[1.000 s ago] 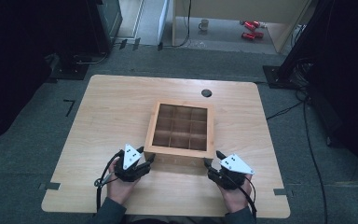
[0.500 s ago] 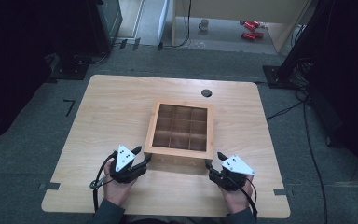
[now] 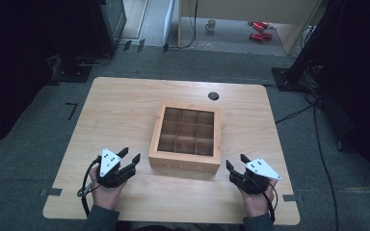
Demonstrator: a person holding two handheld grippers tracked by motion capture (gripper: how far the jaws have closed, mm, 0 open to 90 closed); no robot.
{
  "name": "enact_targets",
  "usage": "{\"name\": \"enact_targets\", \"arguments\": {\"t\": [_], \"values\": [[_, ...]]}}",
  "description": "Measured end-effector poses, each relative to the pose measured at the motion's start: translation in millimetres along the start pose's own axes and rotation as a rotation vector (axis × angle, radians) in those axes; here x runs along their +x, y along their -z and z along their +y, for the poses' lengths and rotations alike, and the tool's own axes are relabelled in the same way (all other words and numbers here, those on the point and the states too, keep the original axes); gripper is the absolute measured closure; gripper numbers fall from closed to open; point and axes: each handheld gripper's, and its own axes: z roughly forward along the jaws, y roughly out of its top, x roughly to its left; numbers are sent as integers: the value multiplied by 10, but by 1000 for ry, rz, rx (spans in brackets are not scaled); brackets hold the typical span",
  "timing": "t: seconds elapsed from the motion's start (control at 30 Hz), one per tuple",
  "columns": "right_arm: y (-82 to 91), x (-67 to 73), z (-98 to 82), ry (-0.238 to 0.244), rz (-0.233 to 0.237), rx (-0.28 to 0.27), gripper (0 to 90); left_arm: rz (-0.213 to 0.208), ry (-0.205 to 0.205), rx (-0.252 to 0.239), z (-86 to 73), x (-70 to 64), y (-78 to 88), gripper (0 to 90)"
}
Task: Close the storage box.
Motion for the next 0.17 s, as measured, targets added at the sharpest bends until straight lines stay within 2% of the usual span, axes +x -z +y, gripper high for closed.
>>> {"name": "enact_targets", "arguments": {"t": [0.07,0.1,0.13,0.17], "values": [[-14,-70,-12,-14,-18,7,407,16,15,15,-6,51,-31,488],[-60,-143,-35,-26,-44,39,392,11,30,25,-8,69,-58,476],[-60,-143,-35,-26,-44,39,392,9,36,37,-11,82,-92,476],[-131,-209,-65,-35,-63,73,383,12,38,49,-18,88,-134,474]]}}
